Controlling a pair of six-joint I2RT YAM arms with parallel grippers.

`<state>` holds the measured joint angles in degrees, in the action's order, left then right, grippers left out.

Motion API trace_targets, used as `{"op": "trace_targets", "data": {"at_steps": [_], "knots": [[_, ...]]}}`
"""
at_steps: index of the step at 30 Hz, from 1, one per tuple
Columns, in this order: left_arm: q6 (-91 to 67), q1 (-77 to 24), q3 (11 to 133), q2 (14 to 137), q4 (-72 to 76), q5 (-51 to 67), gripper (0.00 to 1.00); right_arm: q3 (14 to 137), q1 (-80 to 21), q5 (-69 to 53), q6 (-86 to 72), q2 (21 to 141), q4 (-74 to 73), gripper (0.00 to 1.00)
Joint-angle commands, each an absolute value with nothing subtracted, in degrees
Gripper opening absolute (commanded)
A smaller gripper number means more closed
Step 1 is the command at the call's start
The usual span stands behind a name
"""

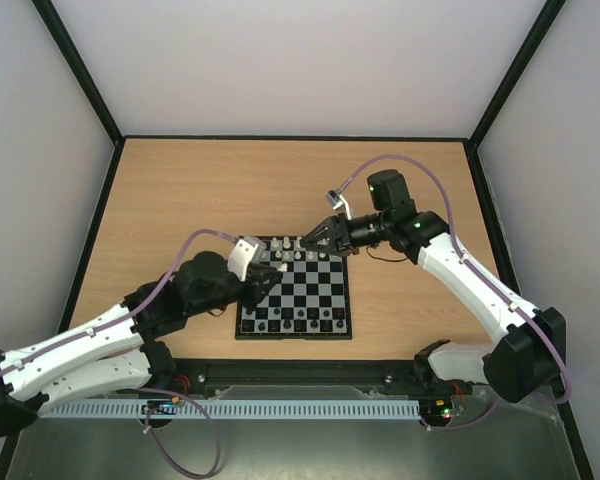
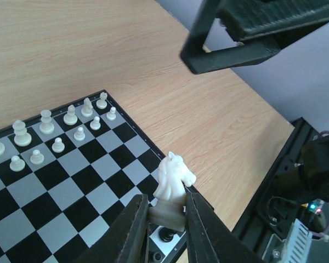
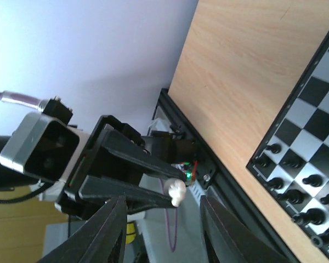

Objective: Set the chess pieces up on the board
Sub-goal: Place the chess piece on the chessboard.

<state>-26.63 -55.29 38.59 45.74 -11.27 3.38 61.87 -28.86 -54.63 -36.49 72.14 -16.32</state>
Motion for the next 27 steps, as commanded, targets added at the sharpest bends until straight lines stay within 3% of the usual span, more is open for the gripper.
{"op": "trace_targets", "data": {"at_steps": [1, 9, 27], "knots": [[-24.81, -62.71, 42.98, 48.25, -13.75, -13.73, 0.17, 63.04, -28.56, -61.91, -38.12, 73.13, -18.84, 0.38], [-23.99, -68.41, 45.73, 53.54, -13.52, -20.83, 0.16, 59.20, -28.63, -61.79, -36.71, 72.84, -19.89, 0.38], [-21.80, -68.47, 47.33, 58.11, -9.44, -17.24, 0.16, 54.87, -29.79, -62.29, -37.66, 72.50, -16.19, 0.34]]}}
